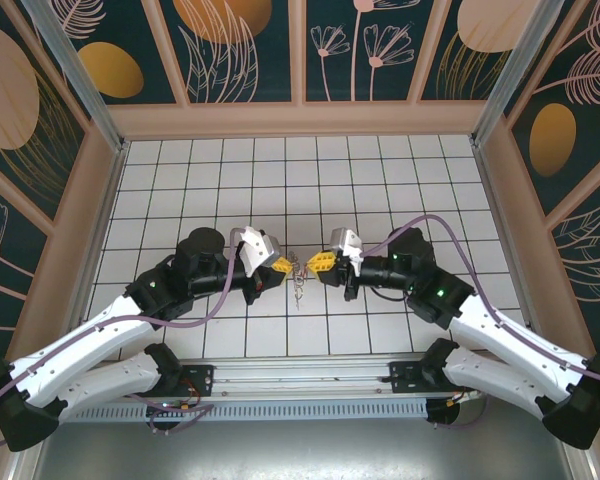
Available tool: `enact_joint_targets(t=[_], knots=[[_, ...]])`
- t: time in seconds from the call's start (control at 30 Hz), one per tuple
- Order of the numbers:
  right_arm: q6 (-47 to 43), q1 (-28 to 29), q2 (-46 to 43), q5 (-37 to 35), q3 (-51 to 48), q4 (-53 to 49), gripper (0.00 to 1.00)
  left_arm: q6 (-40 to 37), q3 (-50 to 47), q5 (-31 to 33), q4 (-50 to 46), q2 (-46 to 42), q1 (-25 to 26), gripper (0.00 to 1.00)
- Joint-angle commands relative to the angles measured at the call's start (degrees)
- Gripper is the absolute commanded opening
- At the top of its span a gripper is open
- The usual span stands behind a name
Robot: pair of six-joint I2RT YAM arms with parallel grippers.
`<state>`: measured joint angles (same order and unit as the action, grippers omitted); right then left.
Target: Put the keys on the keyring
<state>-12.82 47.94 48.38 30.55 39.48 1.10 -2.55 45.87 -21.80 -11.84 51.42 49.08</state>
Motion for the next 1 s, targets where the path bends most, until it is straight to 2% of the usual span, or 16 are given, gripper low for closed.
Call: enact_joint_targets(t=[0.0, 0.23, 0.6, 0.97], knots=[[-1.6, 0.8, 0.6, -2.2, 2.8, -1.4, 0.00, -1.4, 2.1, 0.7, 0.1, -0.4, 0.0, 0.00], [-1.9, 2.2, 2.1, -2.3, 3.5, -1.1, 0.00, -1.8, 2.3, 0.9, 0.0, 0.2, 0.0, 0.00], [-1.9, 2.5, 1.6, -6.9, 2.8, -0.7, 0.00, -1.8, 2.3, 0.2, -0.3, -0.2, 0.0, 0.00], [-1.9, 2.6, 2.2, -3.4, 2.6, -0.7, 0.00, -1.9, 2.2, -0.2, -0.4, -0.1, 0.0, 0.00]])
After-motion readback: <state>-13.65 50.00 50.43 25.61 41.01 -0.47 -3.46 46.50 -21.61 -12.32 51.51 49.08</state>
